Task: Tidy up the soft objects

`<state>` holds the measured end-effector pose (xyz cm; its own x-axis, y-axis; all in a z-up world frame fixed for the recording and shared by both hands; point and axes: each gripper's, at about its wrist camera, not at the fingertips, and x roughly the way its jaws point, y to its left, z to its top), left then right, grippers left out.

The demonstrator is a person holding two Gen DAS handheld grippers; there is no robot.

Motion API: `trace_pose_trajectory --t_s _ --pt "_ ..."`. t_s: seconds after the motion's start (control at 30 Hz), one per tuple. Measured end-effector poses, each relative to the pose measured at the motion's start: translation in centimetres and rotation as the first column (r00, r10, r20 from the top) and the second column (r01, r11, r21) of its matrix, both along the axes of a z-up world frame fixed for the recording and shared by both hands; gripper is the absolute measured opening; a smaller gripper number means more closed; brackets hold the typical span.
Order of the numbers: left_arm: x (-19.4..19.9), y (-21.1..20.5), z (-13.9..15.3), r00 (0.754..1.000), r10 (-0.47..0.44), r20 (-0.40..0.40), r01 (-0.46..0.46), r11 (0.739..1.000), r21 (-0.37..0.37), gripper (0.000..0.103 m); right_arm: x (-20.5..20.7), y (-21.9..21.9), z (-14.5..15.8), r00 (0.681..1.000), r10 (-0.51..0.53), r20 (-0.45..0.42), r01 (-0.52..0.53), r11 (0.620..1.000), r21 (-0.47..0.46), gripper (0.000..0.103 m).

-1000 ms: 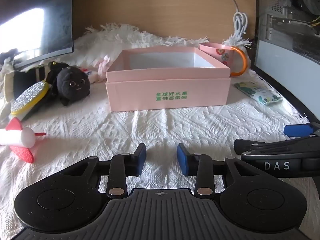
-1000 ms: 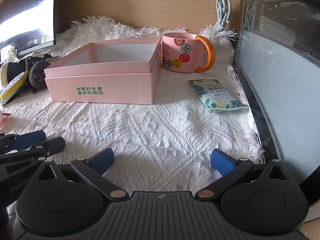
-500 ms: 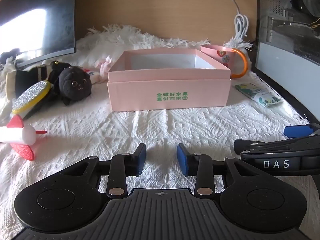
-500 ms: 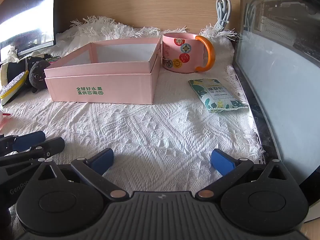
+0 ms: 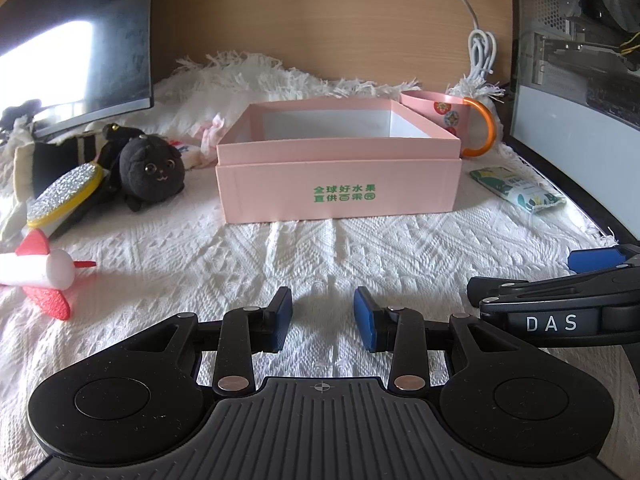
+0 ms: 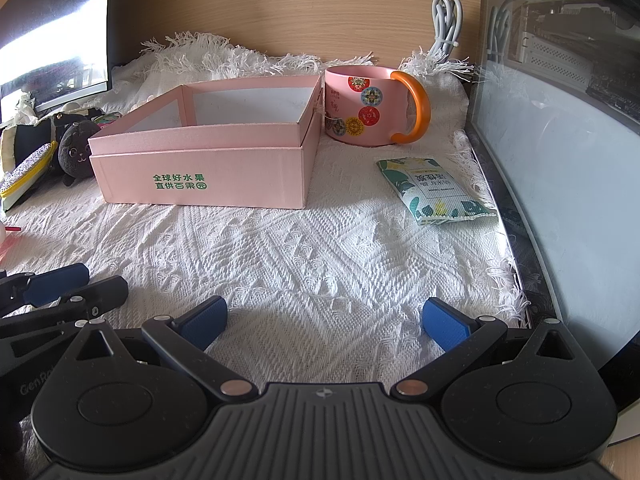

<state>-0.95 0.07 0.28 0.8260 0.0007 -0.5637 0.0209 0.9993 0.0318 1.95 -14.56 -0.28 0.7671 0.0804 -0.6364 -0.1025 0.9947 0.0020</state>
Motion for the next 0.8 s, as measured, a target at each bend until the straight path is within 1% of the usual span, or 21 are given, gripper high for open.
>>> trace_pose_trajectory --t_s 0.8 --pt "-0.16 -0.18 -0.01 1.0 0.001 0.005 -0.001 1.0 0.007 0.039 0.01 -0.02 0.02 1.0 0.0 0.0 0.0 1.0 0.0 0.103"
